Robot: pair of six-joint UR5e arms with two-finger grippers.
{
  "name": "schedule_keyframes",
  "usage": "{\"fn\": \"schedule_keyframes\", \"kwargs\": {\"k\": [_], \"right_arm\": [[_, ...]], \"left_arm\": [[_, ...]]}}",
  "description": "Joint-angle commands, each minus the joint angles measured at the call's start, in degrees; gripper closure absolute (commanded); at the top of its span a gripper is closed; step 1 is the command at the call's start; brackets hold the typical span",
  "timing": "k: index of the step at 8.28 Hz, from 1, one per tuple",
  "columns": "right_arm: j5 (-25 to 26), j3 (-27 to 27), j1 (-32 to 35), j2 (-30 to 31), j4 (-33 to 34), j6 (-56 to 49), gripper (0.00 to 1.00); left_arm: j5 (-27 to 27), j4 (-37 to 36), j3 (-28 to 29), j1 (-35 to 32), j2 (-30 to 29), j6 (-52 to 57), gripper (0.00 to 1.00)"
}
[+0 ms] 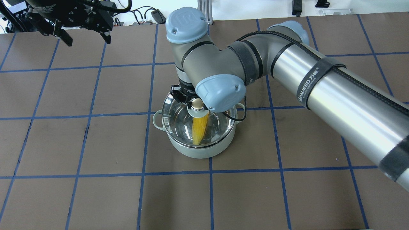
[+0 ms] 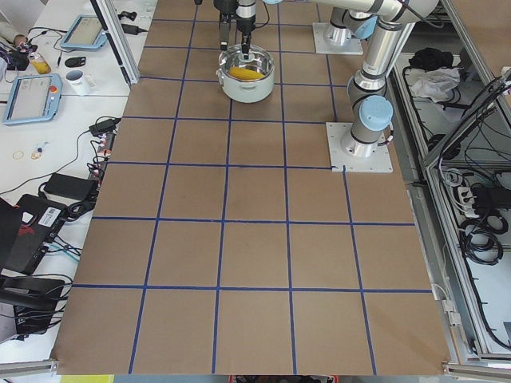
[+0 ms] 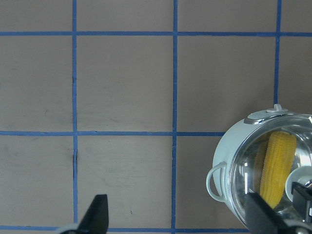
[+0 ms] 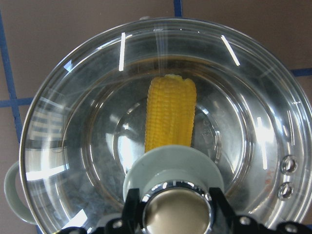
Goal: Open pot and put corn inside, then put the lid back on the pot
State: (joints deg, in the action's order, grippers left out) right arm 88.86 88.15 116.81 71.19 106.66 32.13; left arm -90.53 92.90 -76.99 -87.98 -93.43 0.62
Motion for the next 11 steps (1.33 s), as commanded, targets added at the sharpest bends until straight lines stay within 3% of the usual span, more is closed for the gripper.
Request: {"fn": "schedule_keyframes", "kwargs": {"k": [1, 8, 9, 10, 11], "right_arm": [[0.0, 0.0, 0.0, 0.0, -0.2, 0.1, 0.67], [-0.1, 0.0, 0.0, 0.0, -0.8, 0.0, 0.66], [-0.1, 0.0, 0.0, 0.0, -0.8, -0.1, 0.60], [0.0, 0.0, 0.0, 0.0, -0.8, -0.3, 0.36], [0.0, 0.0, 0.0, 0.1, -0.6, -0.9, 0.00]], "left_arm": [[0.0, 0.0, 0.0, 0.0, 0.0, 0.0, 0.00], [0.0, 0.0, -0.1, 0.1, 0.0, 0.0, 0.00], [0.0, 0.0, -0.1, 0.1, 0.0, 0.0, 0.00], [0.0, 0.0, 0.0, 0.1, 0.0, 0.0, 0.00], [0.0, 0.0, -0.1, 0.1, -0.1, 0.0, 0.00]]}}
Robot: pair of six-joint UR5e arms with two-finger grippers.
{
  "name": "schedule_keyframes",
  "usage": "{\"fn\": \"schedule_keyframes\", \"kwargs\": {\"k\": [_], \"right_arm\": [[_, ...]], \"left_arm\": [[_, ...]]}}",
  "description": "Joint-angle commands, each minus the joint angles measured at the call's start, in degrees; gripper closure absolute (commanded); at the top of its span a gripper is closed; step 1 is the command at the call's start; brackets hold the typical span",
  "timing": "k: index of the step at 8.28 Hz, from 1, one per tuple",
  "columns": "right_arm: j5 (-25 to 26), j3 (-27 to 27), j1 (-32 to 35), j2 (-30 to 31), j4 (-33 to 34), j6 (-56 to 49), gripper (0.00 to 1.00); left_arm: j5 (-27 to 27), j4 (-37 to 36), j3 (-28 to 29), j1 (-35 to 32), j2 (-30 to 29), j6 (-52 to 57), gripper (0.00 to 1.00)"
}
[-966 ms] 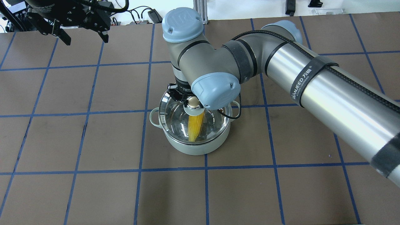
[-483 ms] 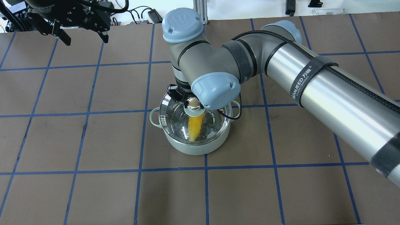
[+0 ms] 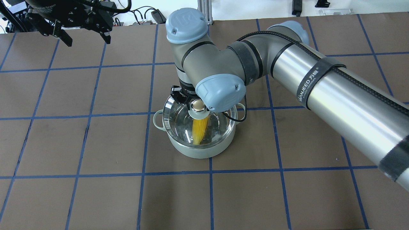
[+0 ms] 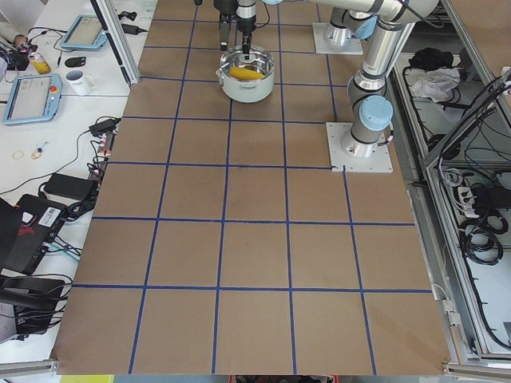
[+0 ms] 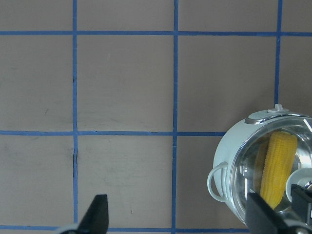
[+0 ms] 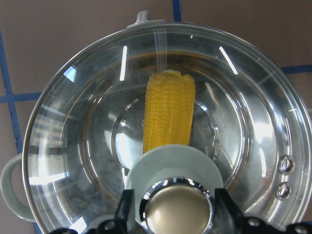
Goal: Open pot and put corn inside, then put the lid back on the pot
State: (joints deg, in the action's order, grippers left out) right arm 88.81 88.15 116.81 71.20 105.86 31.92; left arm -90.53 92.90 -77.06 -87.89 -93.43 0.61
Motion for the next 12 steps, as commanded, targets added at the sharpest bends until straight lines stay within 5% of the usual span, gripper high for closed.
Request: {"fn": "schedule_keyframes", "kwargs": {"k": [1, 5, 12], "right_arm": [[0.0, 0.0, 0.0, 0.3, -0.2, -2.0, 0.00], [1.1, 0.0, -1.8, 4.9, -0.1, -10.1, 0.00], [0.9, -0.3, -25.1, 20.4, -15.5, -33.4, 0.00]], "left_arm": [[0.0, 0.0, 0.1, 0.0, -0.1, 0.0, 0.00], [0.0, 0.0, 0.1, 0.0, -0.1, 0.0, 0.00], [-0.1, 0.3, 0.2, -0.1, -0.5, 0.0, 0.00]]}}
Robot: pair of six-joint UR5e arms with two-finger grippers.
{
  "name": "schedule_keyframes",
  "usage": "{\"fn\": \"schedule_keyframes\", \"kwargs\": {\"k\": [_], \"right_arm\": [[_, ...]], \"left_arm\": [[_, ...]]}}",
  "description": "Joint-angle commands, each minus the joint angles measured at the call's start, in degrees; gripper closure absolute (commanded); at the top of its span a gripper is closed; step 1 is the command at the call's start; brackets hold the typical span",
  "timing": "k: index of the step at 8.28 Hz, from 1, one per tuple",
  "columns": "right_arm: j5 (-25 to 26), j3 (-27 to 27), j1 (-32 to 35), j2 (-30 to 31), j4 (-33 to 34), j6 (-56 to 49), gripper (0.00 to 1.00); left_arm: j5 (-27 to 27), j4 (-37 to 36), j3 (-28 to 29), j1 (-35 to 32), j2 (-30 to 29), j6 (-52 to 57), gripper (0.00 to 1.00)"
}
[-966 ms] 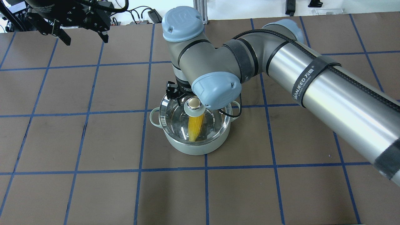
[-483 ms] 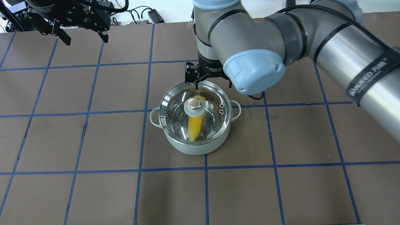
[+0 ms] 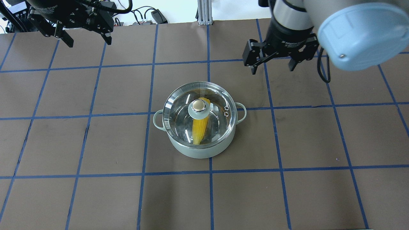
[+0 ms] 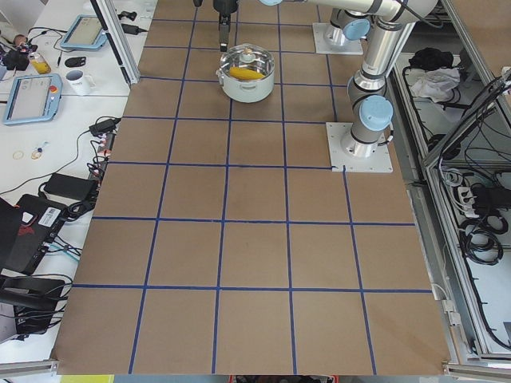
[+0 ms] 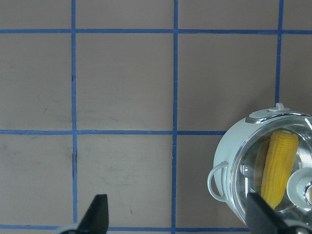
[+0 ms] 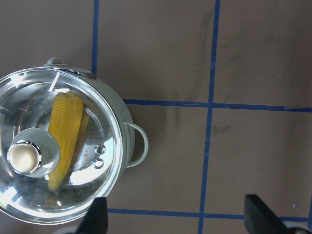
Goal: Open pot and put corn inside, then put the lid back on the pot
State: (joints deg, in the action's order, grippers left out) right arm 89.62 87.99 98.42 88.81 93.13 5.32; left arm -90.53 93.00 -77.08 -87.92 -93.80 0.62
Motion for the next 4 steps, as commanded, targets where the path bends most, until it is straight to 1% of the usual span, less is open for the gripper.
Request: {"fn": "schedule_keyframes", "kwargs": {"k": [1, 4], "right_arm": [[-0.3, 0.0, -8.8, 3.8, -4.6, -7.1, 0.00], [-0.2, 0.1, -8.7, 4.0, -4.7, -7.3, 0.00]], "left_arm": [[0.0, 0.2, 0.2, -0.1, -0.2, 0.0, 0.00], [0.0, 0.2, 0.2, -0.1, -0.3, 0.0, 0.00]]}}
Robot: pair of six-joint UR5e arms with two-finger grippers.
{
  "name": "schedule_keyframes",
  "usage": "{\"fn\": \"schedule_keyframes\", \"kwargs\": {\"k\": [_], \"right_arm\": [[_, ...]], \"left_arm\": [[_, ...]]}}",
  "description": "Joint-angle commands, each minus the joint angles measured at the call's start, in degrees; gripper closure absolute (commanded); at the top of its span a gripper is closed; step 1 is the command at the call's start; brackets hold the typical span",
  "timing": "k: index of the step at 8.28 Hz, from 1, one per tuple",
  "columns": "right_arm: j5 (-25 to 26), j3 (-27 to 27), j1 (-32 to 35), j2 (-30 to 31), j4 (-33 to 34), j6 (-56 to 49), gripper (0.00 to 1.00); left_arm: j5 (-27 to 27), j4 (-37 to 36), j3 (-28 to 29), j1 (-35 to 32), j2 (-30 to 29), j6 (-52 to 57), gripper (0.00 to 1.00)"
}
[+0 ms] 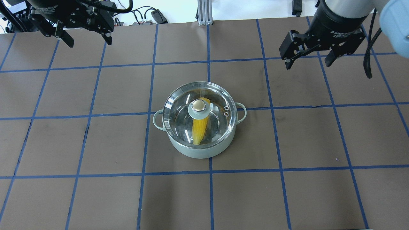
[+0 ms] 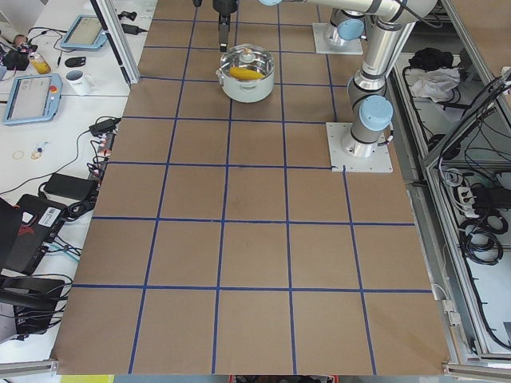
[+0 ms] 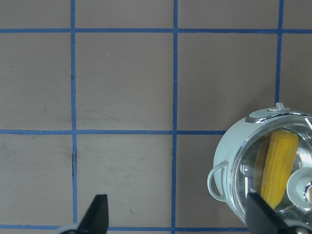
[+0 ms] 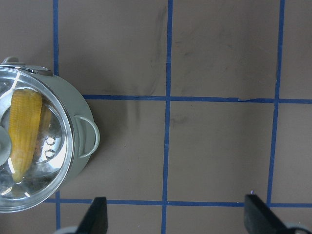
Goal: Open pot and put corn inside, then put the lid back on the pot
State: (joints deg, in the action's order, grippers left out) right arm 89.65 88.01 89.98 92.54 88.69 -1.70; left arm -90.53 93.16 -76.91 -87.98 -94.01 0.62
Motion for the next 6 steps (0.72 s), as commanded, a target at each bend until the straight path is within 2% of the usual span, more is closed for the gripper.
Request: {"fn": "schedule_keyframes", "kwargs": {"k": [1, 6], "right_arm": [[0.0, 0.1, -0.2, 0.3, -0.4, -0.2, 0.00], [0.0, -2.0, 1.6, -0.3, -1.4, 1.3, 0.00]], "left_arm": [[0.0, 0.1, -0.1, 0.0, -0.3, 0.0, 0.00], [0.0, 0.2, -0.1, 0.0, -0.4, 0.0, 0.00]]}}
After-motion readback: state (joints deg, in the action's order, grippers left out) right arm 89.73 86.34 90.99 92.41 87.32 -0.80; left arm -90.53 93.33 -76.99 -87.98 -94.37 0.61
